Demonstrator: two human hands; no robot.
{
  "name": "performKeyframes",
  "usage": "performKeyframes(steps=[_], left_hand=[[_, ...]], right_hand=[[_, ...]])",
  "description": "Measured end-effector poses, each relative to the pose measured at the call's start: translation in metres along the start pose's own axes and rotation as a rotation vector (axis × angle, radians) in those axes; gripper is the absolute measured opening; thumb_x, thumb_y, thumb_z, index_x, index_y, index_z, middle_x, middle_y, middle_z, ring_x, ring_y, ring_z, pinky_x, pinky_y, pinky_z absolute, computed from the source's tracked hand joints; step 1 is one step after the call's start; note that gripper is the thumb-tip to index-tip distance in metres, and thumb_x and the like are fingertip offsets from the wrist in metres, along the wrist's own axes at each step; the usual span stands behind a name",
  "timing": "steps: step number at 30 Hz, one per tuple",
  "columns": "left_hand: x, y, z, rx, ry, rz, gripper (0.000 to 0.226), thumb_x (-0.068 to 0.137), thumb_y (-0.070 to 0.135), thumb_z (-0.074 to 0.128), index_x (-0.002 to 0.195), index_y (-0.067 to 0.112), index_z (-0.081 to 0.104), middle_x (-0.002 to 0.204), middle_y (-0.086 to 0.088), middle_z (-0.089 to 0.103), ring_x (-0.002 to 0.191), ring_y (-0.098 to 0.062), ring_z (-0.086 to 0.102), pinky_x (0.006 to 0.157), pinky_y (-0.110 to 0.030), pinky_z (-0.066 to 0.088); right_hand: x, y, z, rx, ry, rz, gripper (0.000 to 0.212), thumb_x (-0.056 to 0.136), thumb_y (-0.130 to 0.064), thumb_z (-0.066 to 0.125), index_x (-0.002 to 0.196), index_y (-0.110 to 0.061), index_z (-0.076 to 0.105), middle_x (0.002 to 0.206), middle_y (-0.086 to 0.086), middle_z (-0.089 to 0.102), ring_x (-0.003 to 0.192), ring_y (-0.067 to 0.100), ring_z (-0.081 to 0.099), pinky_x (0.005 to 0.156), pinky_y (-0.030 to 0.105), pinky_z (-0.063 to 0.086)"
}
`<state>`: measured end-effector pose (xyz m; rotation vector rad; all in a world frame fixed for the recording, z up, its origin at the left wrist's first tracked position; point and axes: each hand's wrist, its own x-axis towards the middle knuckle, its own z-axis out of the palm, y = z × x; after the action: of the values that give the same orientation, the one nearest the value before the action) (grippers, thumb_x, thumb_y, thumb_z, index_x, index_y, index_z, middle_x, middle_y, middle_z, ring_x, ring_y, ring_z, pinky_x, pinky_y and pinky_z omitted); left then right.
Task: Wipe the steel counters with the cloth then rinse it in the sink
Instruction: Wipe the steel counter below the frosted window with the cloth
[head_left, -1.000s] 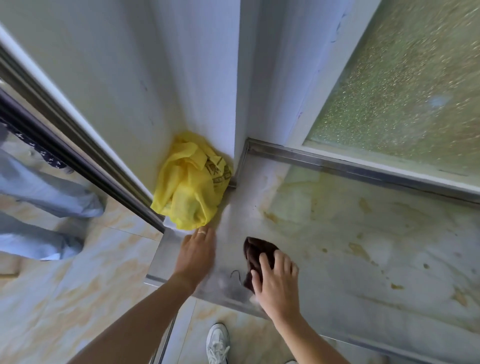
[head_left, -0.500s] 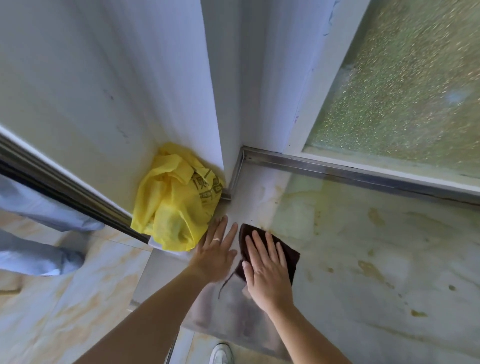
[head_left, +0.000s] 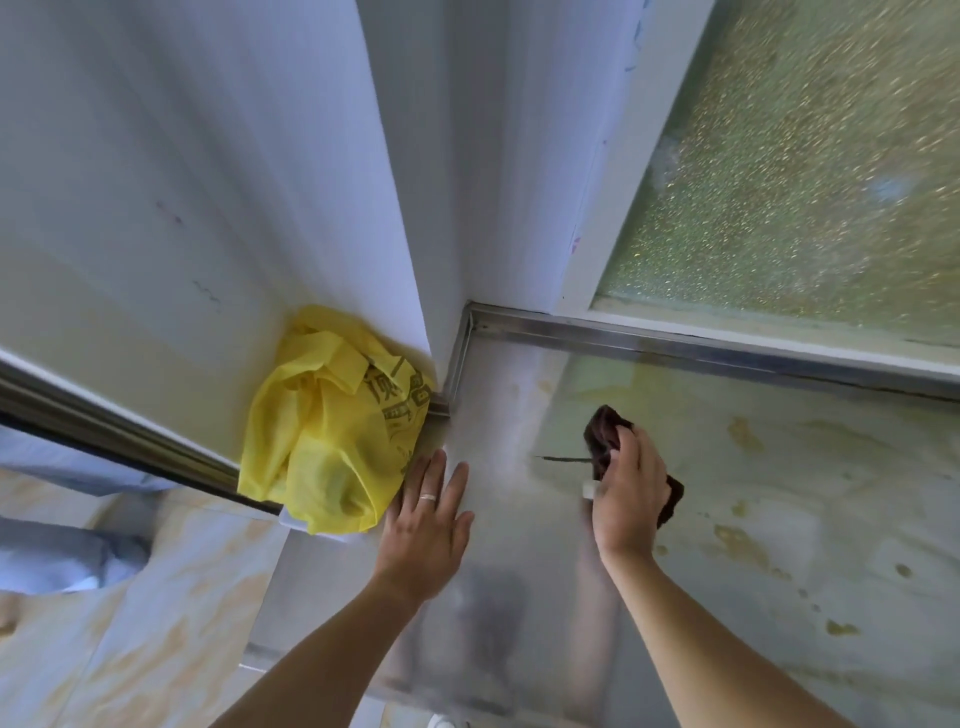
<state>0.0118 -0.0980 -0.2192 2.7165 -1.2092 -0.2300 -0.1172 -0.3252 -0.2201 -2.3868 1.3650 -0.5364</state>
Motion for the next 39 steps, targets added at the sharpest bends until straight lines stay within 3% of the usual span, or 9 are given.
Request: performKeyframes(steps=[2, 3, 5, 7, 13, 17, 26, 33, 39], left_hand=[[0.014, 0.007, -0.007, -0.015, -0.011, -0.009, 0.056, 0.099, 0.039, 0.044, 0.15, 0.017, 0.046, 0.156, -0.011, 0.041, 0.141, -0.031, 0.043, 0.105, -0.051, 0.047], [0.021, 0.012, -0.007, -0.017, -0.014, 0.011, 0.057, 0.099, 0.038, 0.045, 0.152, 0.016, 0.043, 0.158, -0.011, 0.039, 0.143, -0.031, 0.041, 0.107, -0.051, 0.045], [0.034, 0.022, -0.005, -0.003, -0.043, 0.075, 0.061, 0.101, 0.037, 0.043, 0.156, 0.012, 0.036, 0.163, -0.012, 0.033, 0.15, -0.031, 0.032, 0.114, -0.052, 0.039], [0.046, 0.032, -0.002, 0.014, -0.075, 0.101, 0.062, 0.102, 0.038, 0.036, 0.159, 0.012, 0.03, 0.165, -0.011, 0.029, 0.154, -0.029, 0.026, 0.118, -0.052, 0.035], [0.057, 0.043, 0.001, 0.024, -0.027, 0.072, 0.058, 0.102, 0.036, 0.03, 0.155, 0.015, 0.04, 0.161, -0.009, 0.039, 0.149, -0.027, 0.037, 0.118, -0.051, 0.031], [0.057, 0.047, 0.0, -0.001, 0.044, 0.063, 0.056, 0.102, 0.035, 0.033, 0.154, 0.015, 0.041, 0.161, -0.007, 0.039, 0.15, -0.024, 0.034, 0.119, -0.051, 0.03], [0.061, 0.048, 0.007, 0.017, 0.069, -0.002, 0.064, 0.099, 0.035, 0.043, 0.156, 0.007, 0.035, 0.163, -0.012, 0.031, 0.155, -0.026, 0.023, 0.12, -0.05, 0.032], [0.061, 0.046, 0.008, 0.047, 0.109, -0.001, 0.062, 0.098, 0.033, 0.045, 0.155, 0.01, 0.038, 0.162, -0.011, 0.034, 0.154, -0.025, 0.026, 0.121, -0.048, 0.03], [0.062, 0.051, 0.007, 0.093, 0.118, 0.007, 0.061, 0.094, 0.032, 0.046, 0.149, 0.005, 0.046, 0.154, -0.015, 0.044, 0.146, -0.031, 0.038, 0.119, -0.047, 0.033]], right_hand=[[-0.016, 0.009, -0.011, 0.062, 0.133, -0.039, 0.035, 0.104, -0.009, 0.048, 0.137, 0.0, 0.054, 0.139, 0.021, 0.058, 0.124, 0.042, 0.057, 0.095, 0.057, 0.051], [-0.03, 0.007, -0.015, 0.055, 0.098, -0.157, 0.038, 0.107, -0.016, 0.044, 0.141, -0.003, 0.054, 0.145, 0.017, 0.055, 0.131, 0.037, 0.054, 0.102, 0.053, 0.049], [-0.063, 0.001, -0.019, -0.051, -0.138, -0.417, 0.047, 0.108, -0.033, 0.038, 0.152, -0.018, 0.046, 0.162, 0.003, 0.039, 0.15, 0.025, 0.035, 0.116, 0.046, 0.036], [-0.08, -0.002, -0.013, -0.159, -0.295, -0.493, 0.055, 0.106, -0.044, 0.036, 0.159, -0.029, 0.033, 0.169, -0.006, 0.021, 0.158, 0.02, 0.014, 0.122, 0.048, 0.024], [-0.034, -0.012, 0.006, -0.235, -0.349, -0.491, 0.058, 0.107, -0.046, 0.031, 0.162, -0.03, 0.022, 0.171, -0.007, 0.012, 0.159, 0.02, 0.004, 0.124, 0.05, 0.02], [0.001, -0.026, 0.019, -0.221, -0.354, -0.531, 0.055, 0.108, -0.046, 0.024, 0.161, -0.031, 0.024, 0.171, -0.006, 0.015, 0.159, 0.02, 0.004, 0.125, 0.05, 0.019], [0.069, -0.065, 0.059, -0.153, -0.341, -0.562, 0.055, 0.106, -0.046, 0.031, 0.158, -0.028, 0.034, 0.169, -0.003, 0.024, 0.158, 0.023, 0.012, 0.125, 0.052, 0.017], [0.09, -0.085, 0.081, -0.124, -0.316, -0.461, 0.057, 0.106, -0.042, 0.027, 0.16, -0.025, 0.029, 0.169, -0.003, 0.023, 0.158, 0.022, 0.01, 0.127, 0.05, 0.011], [0.103, -0.026, 0.055, -0.15, -0.2, -0.201, 0.057, 0.104, -0.041, 0.032, 0.159, -0.022, 0.034, 0.167, 0.0, 0.029, 0.156, 0.023, 0.022, 0.125, 0.051, 0.017]])
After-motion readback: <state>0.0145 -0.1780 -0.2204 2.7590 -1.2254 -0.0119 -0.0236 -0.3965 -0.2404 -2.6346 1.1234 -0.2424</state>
